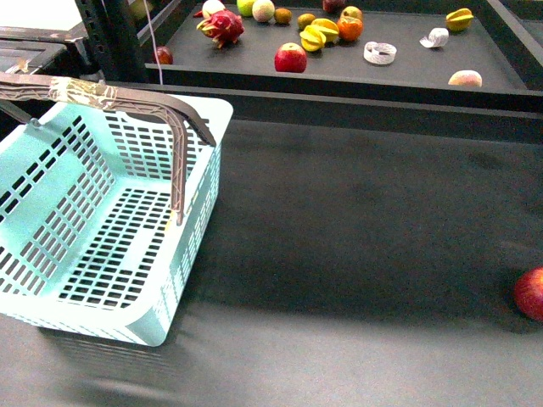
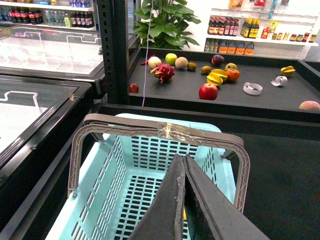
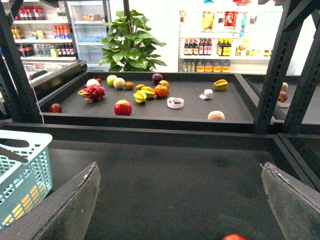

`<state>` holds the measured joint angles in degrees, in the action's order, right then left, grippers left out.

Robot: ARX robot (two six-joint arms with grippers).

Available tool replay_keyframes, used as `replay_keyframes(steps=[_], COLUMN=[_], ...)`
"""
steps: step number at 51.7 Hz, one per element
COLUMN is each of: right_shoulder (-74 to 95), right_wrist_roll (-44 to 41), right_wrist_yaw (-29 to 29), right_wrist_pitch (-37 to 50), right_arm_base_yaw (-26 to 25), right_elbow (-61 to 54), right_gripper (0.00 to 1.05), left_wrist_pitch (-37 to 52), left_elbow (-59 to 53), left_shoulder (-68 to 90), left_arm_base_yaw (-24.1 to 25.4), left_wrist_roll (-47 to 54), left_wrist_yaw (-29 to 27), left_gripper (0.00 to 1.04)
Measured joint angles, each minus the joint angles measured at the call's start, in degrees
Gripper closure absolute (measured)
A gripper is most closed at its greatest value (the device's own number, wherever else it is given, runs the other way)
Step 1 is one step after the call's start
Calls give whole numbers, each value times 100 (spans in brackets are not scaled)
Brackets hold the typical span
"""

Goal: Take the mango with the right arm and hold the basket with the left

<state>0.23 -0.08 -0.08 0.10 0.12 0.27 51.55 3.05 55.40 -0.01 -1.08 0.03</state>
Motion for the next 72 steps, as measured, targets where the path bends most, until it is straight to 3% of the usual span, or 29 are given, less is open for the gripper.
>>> replay_keyframes(steps=[32, 67, 72], right_shoulder=[0, 0, 2], right_wrist_roll=[0, 0, 0], right_wrist_yaw=[0, 0, 0], right_wrist_pitch=[-2, -2, -2], right_arm_base_yaw=[0, 0, 0], right_elbow=[0, 0, 0], right_gripper=[8, 8, 8], left_wrist_pitch=[-2365, -4133, -5027], left_elbow=[-192, -195, -192], left_shoulder=[-2728, -4540, -5248], left_arm_base_yaw=[0, 0, 0], left_wrist_roll=[48, 61, 63], left_wrist_yaw=[0, 0, -2], left_gripper=[101, 101, 101])
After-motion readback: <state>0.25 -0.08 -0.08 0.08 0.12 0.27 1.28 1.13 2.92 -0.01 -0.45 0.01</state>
